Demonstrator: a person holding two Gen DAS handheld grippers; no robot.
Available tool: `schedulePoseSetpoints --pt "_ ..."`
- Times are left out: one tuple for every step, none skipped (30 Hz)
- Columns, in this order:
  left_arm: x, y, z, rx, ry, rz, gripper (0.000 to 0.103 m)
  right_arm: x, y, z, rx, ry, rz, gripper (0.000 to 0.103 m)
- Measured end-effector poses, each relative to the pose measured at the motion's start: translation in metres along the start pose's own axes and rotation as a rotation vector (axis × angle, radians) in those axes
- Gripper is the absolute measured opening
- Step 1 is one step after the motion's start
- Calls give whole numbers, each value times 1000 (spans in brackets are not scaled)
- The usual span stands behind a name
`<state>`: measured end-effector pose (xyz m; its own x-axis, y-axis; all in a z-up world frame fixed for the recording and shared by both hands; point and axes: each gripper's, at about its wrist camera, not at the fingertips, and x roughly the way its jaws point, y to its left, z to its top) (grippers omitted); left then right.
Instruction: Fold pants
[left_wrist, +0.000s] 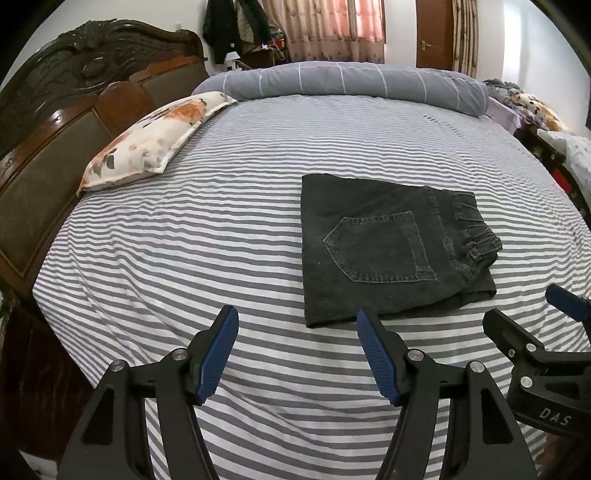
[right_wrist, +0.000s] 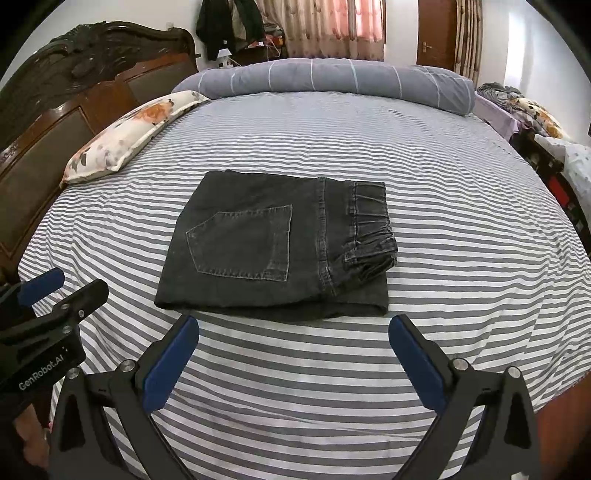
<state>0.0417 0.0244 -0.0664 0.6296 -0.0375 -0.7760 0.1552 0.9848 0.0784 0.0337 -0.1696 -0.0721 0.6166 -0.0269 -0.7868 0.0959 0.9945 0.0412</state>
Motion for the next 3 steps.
schedulePoseSetpoints --pt "0 0 0 -3 -1 -4 67 0 0 0 1 0 0 102" --pt "0 0 0 -5 1 -5 67 0 0 0 2 2 0 102" --pt "0 1 0 -6 2 -7 67 1 0 0 3 3 2 102"
